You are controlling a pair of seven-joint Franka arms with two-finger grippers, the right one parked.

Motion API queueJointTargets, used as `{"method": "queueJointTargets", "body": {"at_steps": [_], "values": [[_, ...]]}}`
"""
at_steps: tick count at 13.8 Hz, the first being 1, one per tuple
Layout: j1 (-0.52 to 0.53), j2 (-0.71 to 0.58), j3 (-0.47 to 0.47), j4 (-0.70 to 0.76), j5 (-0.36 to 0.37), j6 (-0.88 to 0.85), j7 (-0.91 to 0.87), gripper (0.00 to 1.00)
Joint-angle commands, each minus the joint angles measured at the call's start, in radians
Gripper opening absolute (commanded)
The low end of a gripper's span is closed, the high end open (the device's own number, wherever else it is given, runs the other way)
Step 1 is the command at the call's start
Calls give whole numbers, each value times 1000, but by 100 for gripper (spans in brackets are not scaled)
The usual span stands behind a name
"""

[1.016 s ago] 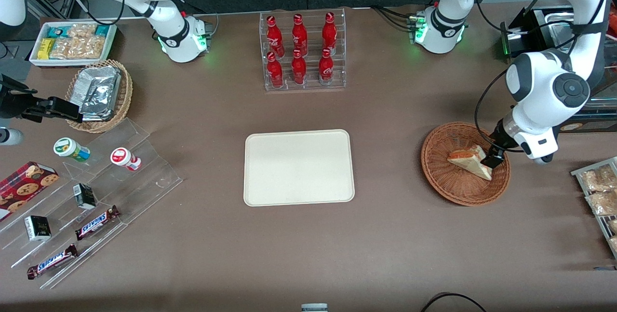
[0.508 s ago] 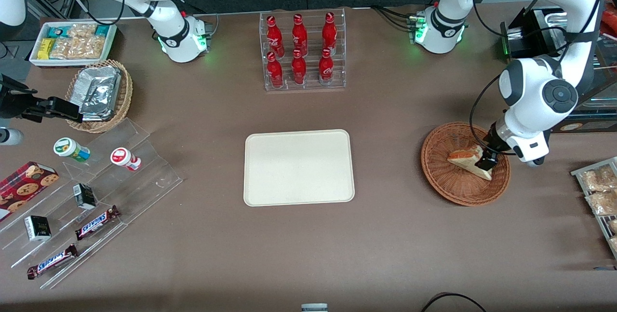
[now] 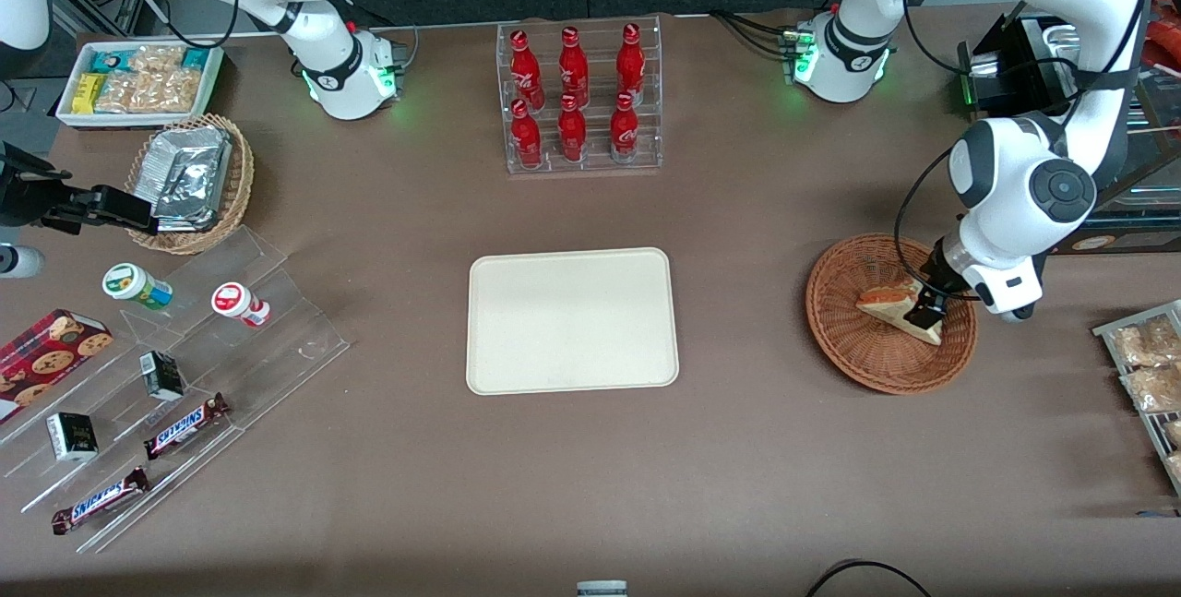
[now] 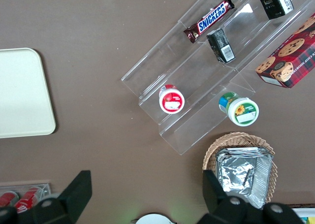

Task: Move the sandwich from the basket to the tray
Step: 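Close the left gripper on the sandwich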

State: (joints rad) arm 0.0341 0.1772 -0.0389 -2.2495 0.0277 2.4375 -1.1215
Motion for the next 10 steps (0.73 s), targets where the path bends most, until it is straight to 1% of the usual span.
{"method": "queueJointTargets", "body": {"at_steps": [1,10], "values": [[-3,11,-3,-19,0,34,-17,100],[-3,48,-3,-21,3,48,-17,100]]}}
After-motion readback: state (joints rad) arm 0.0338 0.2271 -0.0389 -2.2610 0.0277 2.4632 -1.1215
